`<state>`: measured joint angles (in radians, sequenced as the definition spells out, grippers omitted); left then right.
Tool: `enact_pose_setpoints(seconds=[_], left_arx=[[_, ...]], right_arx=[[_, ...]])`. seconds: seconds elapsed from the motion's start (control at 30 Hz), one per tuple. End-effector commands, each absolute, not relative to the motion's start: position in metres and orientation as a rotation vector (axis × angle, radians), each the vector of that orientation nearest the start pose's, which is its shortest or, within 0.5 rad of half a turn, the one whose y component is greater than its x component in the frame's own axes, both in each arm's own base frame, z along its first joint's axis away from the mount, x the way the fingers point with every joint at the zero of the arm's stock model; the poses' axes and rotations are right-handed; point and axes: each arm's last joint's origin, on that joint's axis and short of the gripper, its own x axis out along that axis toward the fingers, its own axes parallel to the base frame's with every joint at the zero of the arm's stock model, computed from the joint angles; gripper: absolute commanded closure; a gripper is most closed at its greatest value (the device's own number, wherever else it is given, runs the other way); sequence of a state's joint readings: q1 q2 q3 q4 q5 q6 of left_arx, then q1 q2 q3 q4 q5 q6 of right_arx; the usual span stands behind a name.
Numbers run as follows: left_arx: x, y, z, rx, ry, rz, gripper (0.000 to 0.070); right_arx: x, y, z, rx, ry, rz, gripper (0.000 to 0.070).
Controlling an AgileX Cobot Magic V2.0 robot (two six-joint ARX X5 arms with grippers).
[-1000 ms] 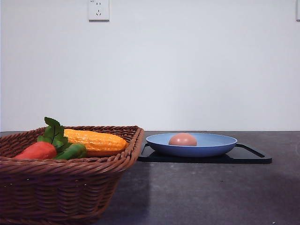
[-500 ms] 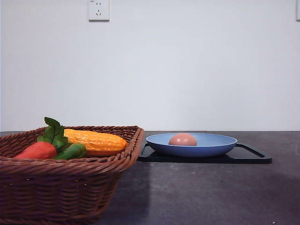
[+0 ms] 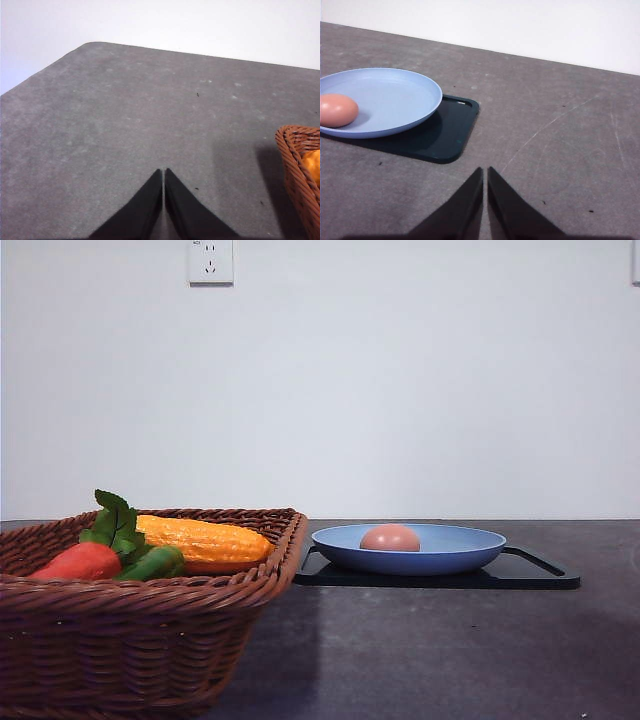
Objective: Transfer egg from basket to plate and serve
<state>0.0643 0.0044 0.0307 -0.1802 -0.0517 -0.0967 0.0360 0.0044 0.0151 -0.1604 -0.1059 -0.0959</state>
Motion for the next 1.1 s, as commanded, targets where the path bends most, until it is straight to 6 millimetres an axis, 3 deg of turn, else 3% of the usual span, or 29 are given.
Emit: enact_pose_setpoints(seconds=[0.0,1.07], left_arx=[[0.0957,0.0078,0.1465,-0.099,0.18,0.124,0.07],[0.0957,0.0077,0.1465,-0.099,0.18,0.123,0.07]], right_arx=[[0.096,0.0064,0.151,-0.074,0.147,0.145,0.07],[0.096,0.0064,0.151,-0.074,0.147,0.145,0.07]])
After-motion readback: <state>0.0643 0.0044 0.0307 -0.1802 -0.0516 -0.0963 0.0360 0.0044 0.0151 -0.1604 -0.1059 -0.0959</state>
